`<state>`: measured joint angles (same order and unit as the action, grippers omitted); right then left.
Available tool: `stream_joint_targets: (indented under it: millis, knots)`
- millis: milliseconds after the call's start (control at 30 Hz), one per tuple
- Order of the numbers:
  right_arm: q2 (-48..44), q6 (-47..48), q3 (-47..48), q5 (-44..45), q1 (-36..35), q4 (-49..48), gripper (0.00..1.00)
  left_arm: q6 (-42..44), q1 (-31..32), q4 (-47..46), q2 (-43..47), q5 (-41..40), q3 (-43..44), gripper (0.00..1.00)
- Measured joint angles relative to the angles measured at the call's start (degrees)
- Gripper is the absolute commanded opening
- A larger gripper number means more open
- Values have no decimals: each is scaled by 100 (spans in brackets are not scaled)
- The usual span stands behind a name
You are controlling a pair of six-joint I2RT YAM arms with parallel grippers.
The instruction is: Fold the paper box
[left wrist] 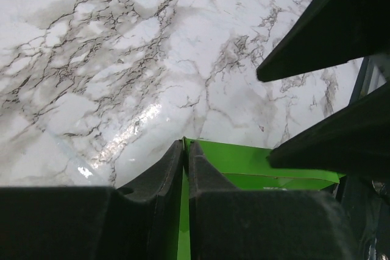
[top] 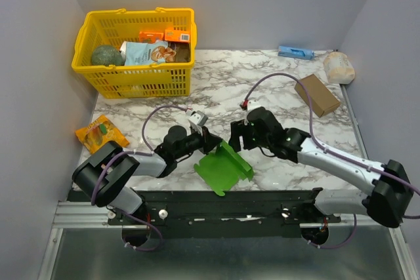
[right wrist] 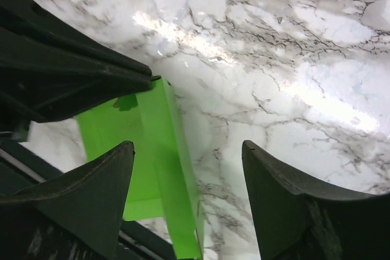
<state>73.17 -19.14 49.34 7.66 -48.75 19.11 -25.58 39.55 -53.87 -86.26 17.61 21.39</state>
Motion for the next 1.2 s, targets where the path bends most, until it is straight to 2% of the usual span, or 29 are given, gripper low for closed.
stream_joint_targets:
  millis: [133,267,400,633,800,1000,1200]
  knots:
    - [-955,-1217,-323,-11,0,-33,77,-2,153,22,262,-415,-225,15]
    - [-1827,-2570,-1226,-343,-136,-688,76,-28,328,15,540,-927,-470,15]
    - [-1982,-3860,-1751,-483,-623,-1051,76,-48,382,44,726,-1283,-616,15]
    - [-1884,-5569,-1974,-175,-1652,-1718,76,-81,437,127,957,-1805,-809,15]
    - [-1541,-6310,-2251,472,-1727,-2028,75,-105,525,175,1082,-1958,-946,15]
    - [-1784,-6854,-2787,1554,-1718,-2090,73,-109,588,422,1272,-1969,-1003,16]
    - [-1926,-6723,-2811,1709,-833,-2258,72,-81,595,470,1519,-1974,-1005,16]
